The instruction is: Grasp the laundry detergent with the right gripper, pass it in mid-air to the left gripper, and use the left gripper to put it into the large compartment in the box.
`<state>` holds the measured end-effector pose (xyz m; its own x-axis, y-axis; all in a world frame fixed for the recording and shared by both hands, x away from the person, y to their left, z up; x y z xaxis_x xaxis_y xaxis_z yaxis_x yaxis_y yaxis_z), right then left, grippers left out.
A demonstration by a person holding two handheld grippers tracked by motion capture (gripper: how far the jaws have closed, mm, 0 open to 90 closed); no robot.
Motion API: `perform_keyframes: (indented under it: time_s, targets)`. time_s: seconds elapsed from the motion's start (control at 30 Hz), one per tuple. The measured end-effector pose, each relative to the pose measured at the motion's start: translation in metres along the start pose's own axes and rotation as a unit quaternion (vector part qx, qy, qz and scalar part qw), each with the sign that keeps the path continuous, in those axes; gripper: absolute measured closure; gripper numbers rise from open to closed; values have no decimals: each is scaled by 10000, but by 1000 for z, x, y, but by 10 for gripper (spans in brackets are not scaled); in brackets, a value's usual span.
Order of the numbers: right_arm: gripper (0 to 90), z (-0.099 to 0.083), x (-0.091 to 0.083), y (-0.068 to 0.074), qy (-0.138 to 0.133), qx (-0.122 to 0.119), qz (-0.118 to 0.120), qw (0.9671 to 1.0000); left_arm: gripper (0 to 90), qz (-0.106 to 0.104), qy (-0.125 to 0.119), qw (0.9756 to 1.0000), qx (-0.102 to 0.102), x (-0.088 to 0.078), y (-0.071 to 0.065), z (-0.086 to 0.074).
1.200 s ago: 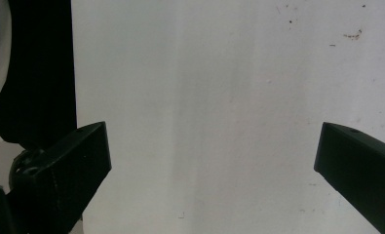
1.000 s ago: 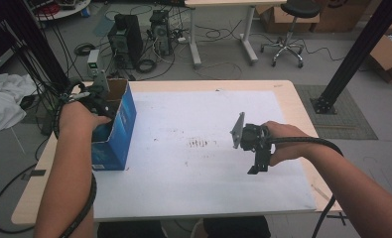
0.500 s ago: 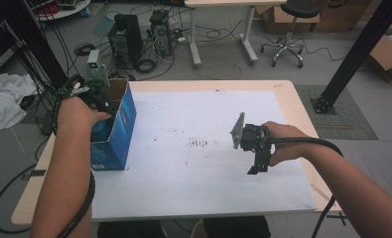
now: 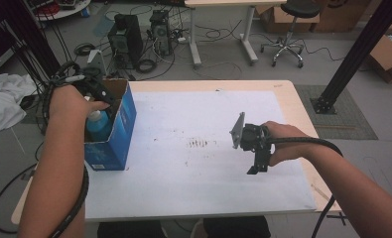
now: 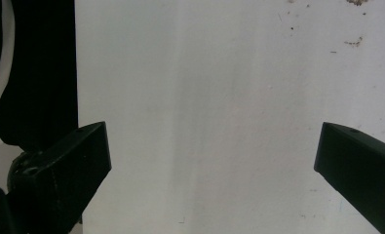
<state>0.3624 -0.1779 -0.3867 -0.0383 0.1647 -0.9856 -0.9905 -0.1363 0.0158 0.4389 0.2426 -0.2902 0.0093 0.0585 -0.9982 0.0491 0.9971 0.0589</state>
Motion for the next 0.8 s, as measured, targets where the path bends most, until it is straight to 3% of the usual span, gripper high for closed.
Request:
perform_keyframes:
  time_s: [0.47,0.8]
  targets:
    - [0,-1,-1,1,-43,7,-28,10000,138,1,-41,10000,19,-19,-1,-5]
    - [0,-1,-3,2,-60,-1,-43,10000,97,84,-86,9998,162,-33,-7,-9]
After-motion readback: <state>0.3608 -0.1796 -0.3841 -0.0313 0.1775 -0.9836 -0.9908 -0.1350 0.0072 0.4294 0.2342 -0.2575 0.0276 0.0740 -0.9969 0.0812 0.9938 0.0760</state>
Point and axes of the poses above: each handheld gripper's, and its own axes: x roughly forward along the jaws, z roughly out of its top, y roughly to its left, the point moved 6 cm from there along x, roughly forward along the jaws, and after that the axes turned 3 degrees about -x, right-handed, at the moved point
